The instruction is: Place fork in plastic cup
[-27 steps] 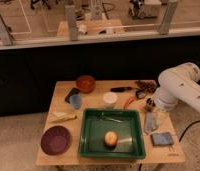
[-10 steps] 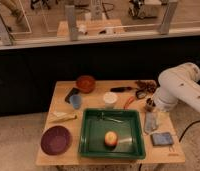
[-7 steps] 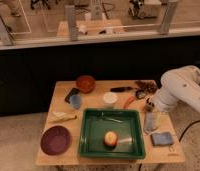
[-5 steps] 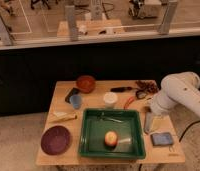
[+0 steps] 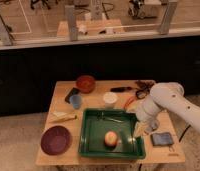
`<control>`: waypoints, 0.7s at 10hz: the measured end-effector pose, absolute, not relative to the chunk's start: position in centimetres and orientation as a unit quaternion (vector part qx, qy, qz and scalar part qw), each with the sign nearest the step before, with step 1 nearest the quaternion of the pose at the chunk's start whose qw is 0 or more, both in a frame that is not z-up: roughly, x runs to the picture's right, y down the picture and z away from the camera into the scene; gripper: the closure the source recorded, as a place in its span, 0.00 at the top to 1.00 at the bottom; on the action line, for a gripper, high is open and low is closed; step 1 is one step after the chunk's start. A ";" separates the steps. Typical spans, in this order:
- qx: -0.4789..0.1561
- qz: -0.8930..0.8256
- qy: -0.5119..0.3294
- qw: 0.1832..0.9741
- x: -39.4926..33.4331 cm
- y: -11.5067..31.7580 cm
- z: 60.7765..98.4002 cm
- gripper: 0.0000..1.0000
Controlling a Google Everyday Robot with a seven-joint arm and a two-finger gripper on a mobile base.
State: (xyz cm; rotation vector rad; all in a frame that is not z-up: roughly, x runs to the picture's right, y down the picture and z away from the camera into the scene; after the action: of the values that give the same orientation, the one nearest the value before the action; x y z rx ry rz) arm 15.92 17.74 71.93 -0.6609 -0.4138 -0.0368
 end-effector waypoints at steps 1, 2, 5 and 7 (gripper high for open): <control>-0.326 -0.025 -0.202 0.923 14.8 18.0 72.3 0.80; -0.327 -0.031 -0.191 0.925 13.9 18.4 72.8 0.80; -0.323 -0.035 -0.160 0.932 13.2 19.2 74.6 0.60; -0.311 -0.041 -0.151 0.937 12.8 19.4 75.6 0.51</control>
State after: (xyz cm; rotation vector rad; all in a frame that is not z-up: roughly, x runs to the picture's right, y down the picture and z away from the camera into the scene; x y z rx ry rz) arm 12.85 19.44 75.56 -0.6354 -0.3080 -0.0844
